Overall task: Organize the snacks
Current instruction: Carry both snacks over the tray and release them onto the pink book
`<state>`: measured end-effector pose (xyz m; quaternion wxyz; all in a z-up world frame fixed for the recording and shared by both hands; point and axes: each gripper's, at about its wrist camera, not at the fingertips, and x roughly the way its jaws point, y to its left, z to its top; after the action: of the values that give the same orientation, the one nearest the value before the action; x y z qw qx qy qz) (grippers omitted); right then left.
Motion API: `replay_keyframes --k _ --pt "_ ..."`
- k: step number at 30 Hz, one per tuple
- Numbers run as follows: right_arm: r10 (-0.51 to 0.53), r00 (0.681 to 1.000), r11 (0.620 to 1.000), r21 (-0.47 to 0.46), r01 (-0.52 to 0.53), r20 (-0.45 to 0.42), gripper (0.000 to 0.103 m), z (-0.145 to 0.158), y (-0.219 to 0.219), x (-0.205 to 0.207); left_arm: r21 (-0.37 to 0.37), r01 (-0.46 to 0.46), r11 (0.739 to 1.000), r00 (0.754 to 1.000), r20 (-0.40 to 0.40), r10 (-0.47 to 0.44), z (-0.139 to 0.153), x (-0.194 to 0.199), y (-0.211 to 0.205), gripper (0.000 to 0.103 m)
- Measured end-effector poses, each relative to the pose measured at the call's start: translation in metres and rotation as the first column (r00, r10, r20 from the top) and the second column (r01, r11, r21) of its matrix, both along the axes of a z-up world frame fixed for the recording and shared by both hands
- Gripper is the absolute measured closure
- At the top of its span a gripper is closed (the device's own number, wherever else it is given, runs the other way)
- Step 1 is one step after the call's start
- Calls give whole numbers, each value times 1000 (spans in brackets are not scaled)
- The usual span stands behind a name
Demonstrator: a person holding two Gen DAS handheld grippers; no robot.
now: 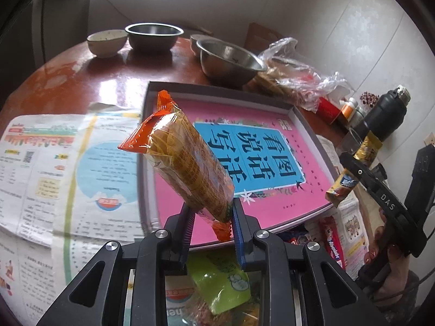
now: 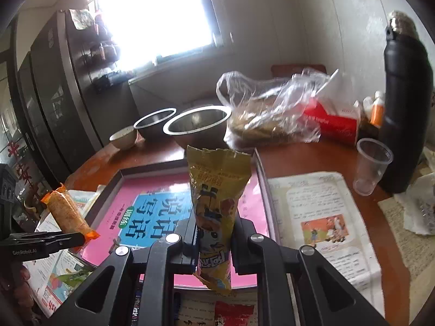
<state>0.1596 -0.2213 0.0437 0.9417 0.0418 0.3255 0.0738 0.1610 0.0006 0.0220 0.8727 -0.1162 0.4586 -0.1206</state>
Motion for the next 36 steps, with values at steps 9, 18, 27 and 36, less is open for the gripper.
replay_keyframes --k 9,18,27,36 --pt "6 998 1000 -8 -6 -62 84 -17 2 16 -6 22 1000 999 -44 -22 -12 11 -6 76" --pt "-14 993 1000 -10 13 -116 83 -31 2 25 -11 51 999 996 -68 -51 -18 15 -11 76" --pt "-30 988 1000 -6 29 -149 78 -37 -1 25 -11 61 998 995 -75 -62 -20 17 -15 75" --pt "-33 989 999 7 34 -144 73 -34 -4 21 -4 39 999 997 -73 -40 -18 15 -12 54"
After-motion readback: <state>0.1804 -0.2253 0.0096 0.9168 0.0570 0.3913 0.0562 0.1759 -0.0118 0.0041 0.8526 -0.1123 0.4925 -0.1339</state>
